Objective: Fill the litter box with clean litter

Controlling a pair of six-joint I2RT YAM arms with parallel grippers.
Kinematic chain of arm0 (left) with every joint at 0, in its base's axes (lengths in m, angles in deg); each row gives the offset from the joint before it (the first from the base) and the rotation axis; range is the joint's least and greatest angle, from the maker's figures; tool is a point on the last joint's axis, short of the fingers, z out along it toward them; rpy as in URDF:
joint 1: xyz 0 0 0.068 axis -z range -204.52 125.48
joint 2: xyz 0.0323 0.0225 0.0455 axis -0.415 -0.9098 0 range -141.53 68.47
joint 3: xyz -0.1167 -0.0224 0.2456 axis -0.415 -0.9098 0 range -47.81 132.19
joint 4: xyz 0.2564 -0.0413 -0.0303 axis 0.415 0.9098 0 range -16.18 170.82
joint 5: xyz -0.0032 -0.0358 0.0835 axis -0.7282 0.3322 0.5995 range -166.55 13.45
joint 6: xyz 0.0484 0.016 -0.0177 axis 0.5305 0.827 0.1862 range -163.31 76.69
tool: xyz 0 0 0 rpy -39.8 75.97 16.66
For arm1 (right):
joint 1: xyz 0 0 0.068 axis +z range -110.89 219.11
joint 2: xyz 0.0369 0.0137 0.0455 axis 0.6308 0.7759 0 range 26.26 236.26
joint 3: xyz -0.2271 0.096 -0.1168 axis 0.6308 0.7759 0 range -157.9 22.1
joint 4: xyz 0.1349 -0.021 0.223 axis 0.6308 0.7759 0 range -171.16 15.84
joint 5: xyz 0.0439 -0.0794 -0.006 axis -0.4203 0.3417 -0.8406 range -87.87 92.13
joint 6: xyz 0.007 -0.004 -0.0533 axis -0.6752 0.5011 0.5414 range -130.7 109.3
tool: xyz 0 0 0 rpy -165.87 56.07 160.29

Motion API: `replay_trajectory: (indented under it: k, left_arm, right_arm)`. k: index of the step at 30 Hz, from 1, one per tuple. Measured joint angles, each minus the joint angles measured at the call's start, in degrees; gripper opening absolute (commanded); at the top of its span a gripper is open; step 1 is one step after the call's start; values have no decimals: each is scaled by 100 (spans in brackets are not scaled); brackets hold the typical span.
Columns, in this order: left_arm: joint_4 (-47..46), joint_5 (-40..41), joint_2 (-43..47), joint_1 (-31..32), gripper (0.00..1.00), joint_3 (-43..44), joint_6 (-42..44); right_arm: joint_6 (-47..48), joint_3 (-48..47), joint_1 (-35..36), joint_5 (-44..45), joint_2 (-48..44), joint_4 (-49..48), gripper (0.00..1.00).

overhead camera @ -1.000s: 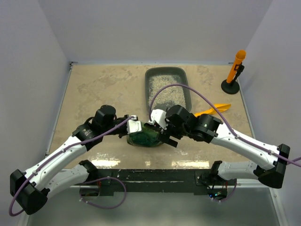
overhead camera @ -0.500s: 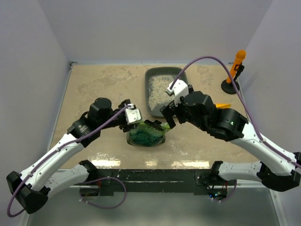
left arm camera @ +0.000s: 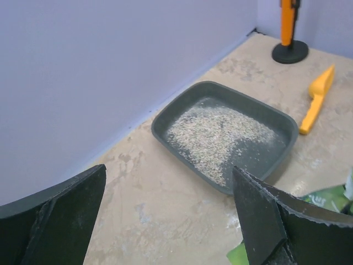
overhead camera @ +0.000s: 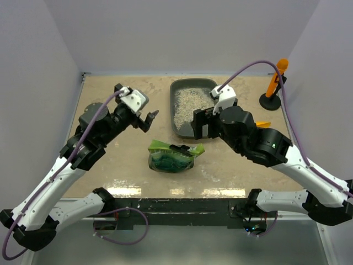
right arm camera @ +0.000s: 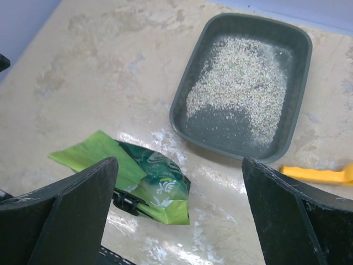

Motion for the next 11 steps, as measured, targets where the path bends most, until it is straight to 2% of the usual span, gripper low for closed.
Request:
replay_trajectory:
  k: [6, 11]
  left_arm:
    - [214, 1082, -297, 0, 100, 507, -782]
    - [348, 1414, -284, 0, 100, 507, -1172]
  right_arm:
    - [-293, 114, 0, 498, -232, -352, 99]
    - [-238, 138, -4, 542, -160, -313, 98]
